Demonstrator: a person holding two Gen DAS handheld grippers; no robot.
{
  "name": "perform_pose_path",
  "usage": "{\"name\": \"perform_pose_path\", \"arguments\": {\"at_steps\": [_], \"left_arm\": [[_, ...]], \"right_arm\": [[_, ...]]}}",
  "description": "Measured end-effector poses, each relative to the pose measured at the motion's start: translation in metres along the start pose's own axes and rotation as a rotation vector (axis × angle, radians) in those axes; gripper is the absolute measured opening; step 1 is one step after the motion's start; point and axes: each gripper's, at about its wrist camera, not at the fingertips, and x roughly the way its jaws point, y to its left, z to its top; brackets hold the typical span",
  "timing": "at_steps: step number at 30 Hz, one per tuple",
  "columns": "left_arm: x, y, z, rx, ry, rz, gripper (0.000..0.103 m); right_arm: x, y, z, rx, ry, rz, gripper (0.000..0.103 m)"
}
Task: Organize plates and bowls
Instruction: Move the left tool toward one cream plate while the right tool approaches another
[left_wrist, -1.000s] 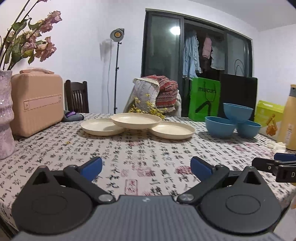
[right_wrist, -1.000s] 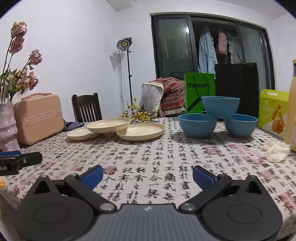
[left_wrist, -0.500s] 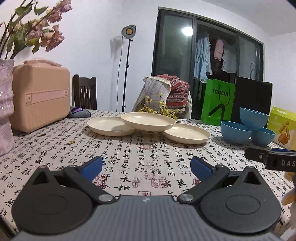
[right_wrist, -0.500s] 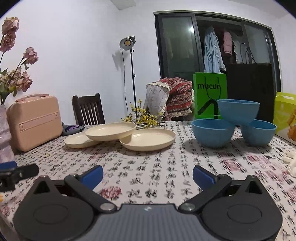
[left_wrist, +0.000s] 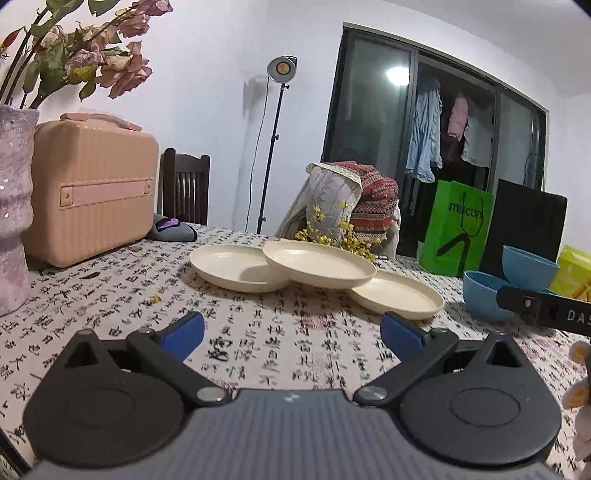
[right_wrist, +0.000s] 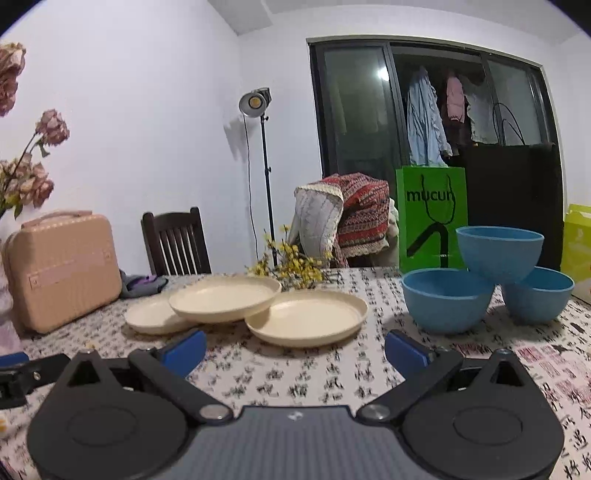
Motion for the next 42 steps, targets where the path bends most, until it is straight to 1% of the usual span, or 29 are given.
{"name": "perform_pose_path", "arguments": {"at_steps": [6, 14, 18, 22, 29, 32, 42], "left_arm": [[-0.007, 0.0, 0.014, 0.026, -0.028, 0.005, 0.103], [-0.026, 0.007, 0.029, 0.007, -0.041, 0.035, 0.103], [-0.029, 0.009, 0.044, -0.005, -0.058, 0.054, 0.103], [-0.027, 0.012, 0.056, -0.043, -0.069, 0.072, 0.103], [-0.009, 0.009, 0.072, -0.037, -0.081, 0.106, 0.103], [0.005, 0.008, 0.081, -0.028, -0.084, 0.104, 0.103], [0.061, 0.003, 0.105, 0.01, -0.039, 0.103, 0.103]], "right_arm": [[0.0, -0.001, 0.013, -0.009, -0.016, -0.002, 0.103], [-0.002, -0.002, 0.031, 0.01, -0.023, 0.027, 0.103], [0.006, 0.0, 0.042, 0.002, -0.015, 0.032, 0.103], [0.013, 0.003, 0.053, -0.005, -0.024, 0.031, 0.103], [0.028, 0.003, 0.066, 0.006, -0.017, 0.035, 0.103], [0.038, 0.003, 0.071, 0.008, -0.001, 0.028, 0.103], [0.07, -0.001, 0.08, -0.008, 0.024, 0.005, 0.103]]}}
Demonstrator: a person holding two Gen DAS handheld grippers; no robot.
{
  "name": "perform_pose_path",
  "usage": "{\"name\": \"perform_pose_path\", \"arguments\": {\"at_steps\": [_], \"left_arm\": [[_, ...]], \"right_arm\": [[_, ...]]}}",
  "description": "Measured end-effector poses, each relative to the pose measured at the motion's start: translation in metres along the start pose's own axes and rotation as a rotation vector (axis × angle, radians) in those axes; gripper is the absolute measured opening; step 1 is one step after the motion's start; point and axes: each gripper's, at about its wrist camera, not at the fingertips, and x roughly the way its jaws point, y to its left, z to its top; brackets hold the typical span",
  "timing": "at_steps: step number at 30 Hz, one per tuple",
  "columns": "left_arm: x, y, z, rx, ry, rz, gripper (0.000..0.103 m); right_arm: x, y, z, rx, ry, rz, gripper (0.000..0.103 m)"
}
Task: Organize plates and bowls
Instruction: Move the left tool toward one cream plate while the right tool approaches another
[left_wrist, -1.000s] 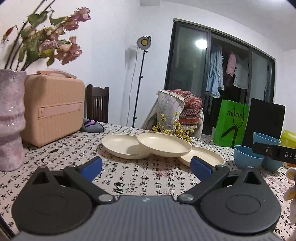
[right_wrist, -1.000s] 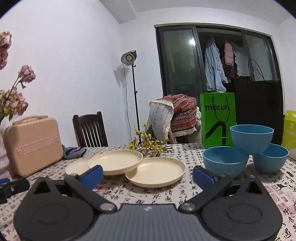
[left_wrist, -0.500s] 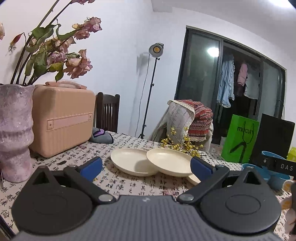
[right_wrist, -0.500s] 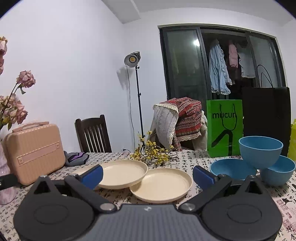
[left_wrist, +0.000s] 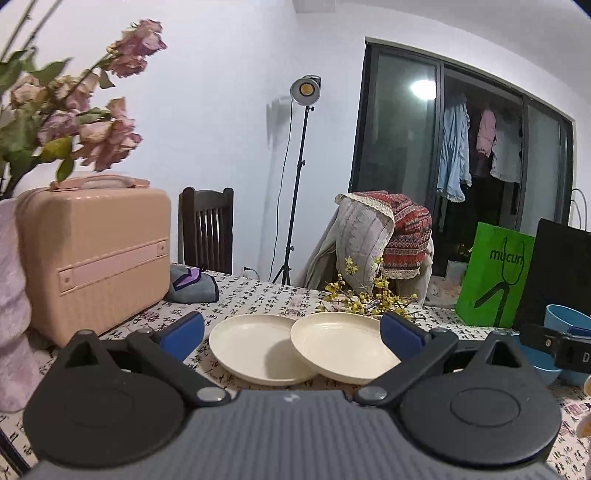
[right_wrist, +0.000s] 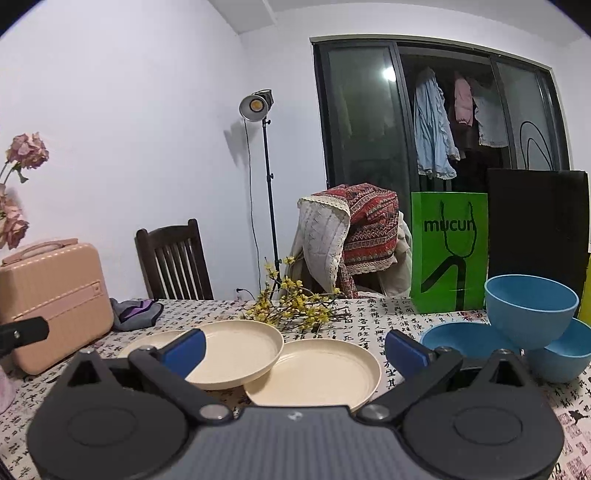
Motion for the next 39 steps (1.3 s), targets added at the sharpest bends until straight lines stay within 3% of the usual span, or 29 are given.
{"name": "perform_pose_path", "arguments": {"at_steps": [17, 21, 39], "left_arm": [[0.063, -0.006, 0.025, -0.01, 0.061, -0.032, 0.103], [0.078, -0.006, 0.025, -0.017, 0.085, -0.007, 0.103], [0.165, 0.014, 0.041, -0.093, 0.182, 0.083, 0.103]], "right_arm": [[0.064, -0.004, 0.019, 0.056, 0.044, -0.052, 0.103], [0.076, -0.004, 0.019, 0.065, 0.057, -0.017, 0.103], [0.141, 0.01, 0.041, 0.098, 0.097, -0.037, 0.103]]}}
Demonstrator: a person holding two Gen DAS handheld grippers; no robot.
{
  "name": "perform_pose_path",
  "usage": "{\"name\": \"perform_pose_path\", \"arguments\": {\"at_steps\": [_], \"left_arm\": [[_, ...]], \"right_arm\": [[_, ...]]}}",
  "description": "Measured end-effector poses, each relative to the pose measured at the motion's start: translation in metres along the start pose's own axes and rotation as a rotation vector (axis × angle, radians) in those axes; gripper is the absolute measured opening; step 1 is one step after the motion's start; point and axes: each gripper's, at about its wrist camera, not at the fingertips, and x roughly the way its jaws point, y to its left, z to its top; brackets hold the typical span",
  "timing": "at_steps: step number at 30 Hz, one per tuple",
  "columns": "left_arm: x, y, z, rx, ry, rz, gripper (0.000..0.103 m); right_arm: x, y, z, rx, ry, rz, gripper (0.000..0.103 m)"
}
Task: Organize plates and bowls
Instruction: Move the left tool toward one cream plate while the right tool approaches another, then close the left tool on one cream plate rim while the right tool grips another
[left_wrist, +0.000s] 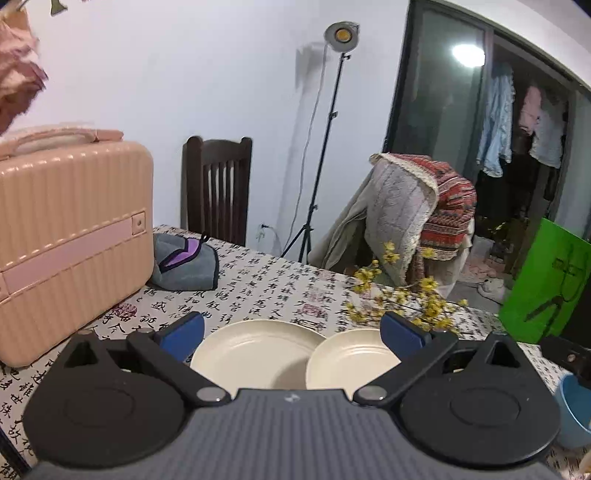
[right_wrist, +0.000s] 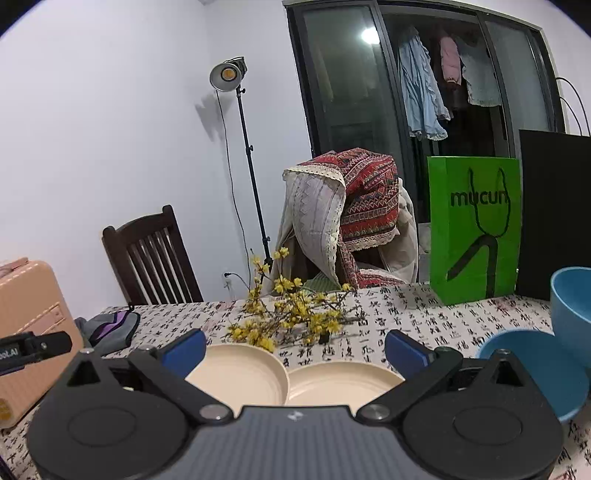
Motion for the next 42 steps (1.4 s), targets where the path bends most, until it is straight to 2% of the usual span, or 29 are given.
{"name": "perform_pose_path", "arguments": {"at_steps": [5, 9, 13, 17, 32, 36, 42], "left_arm": [[0.029, 0.008, 0.002, -0.065, 0.035, 0.012, 0.103], [0.035, 0.014, -0.007, -0.068, -0.011, 0.043, 0.103], [0.046, 0.017, -0.011, -0.077, 0.01, 0.034, 0.103], [0.053, 0.014, -0.018, -0.06, 0.021, 0.054, 0.103], [0.059, 0.012, -0.041, -0.044, 0.003, 0.021, 0.103], [0.065, 0.01, -0.046, -0.05, 0.028, 0.004, 0.103], [0.072, 0.009, -0.049, -0.055, 0.058, -0.009, 0.103]], "right_arm": [[0.029, 0.003, 0.003, 0.066, 0.015, 0.013, 0.103], [0.045, 0.006, -0.002, 0.048, 0.008, 0.021, 0.103], [0.056, 0.003, -0.013, 0.054, -0.002, 0.031, 0.103], [0.067, -0.004, -0.021, 0.046, 0.031, 0.044, 0.103], [0.095, -0.027, -0.041, 0.134, 0.108, 0.071, 0.103], [0.101, -0.033, -0.047, 0.174, 0.127, 0.088, 0.103], [0.102, -0.031, -0.05, 0.168, 0.116, 0.061, 0.103]]}}
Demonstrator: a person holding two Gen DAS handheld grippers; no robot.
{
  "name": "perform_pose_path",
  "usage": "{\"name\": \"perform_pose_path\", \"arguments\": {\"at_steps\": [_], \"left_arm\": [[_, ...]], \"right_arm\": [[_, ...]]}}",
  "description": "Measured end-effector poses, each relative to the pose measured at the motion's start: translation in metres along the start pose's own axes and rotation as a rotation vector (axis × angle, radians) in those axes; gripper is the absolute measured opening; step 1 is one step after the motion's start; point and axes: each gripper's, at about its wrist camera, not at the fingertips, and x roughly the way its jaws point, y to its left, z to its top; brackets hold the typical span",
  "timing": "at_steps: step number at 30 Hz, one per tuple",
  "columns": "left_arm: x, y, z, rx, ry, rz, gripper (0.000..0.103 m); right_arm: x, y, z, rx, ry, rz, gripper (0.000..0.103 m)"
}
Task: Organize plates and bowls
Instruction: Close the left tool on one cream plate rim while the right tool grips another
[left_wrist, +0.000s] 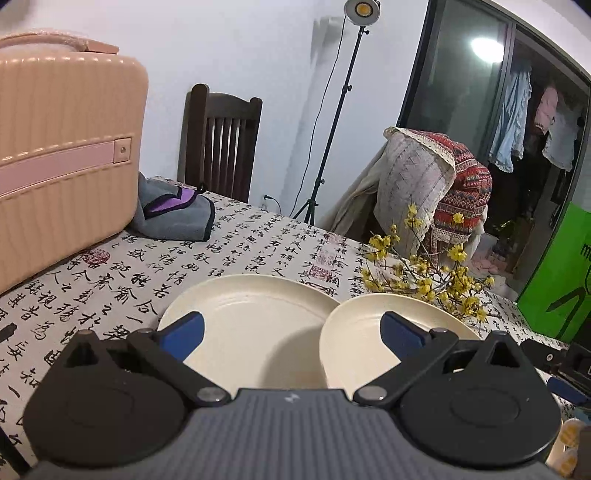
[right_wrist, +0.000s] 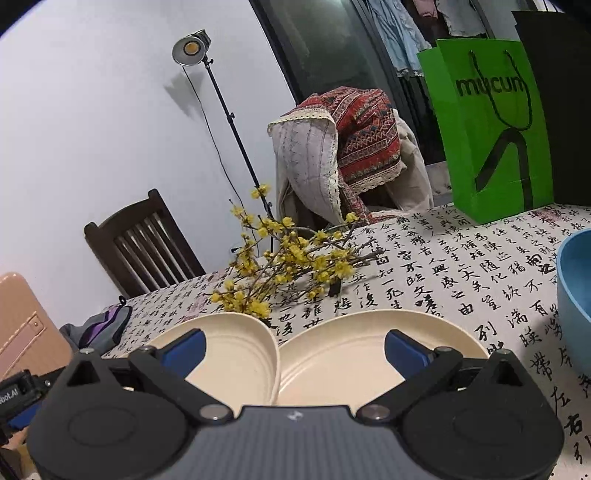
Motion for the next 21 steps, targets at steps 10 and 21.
{"name": "perform_pose_path", "arguments": {"at_steps": [10, 21], "left_arm": [[0.007, -0.002, -0.005, 0.005, -0.014, -0.038, 0.103], [0.017, -0.004, -0.01, 0.016, 0.001, -0.061, 0.102]], "right_arm": [[0.002, 0.0, -0.001, 0.003, 0.011, 0.033, 0.095], [0.011, 0.0, -0.009, 0.006, 0.067, 0.086, 0.055]]}}
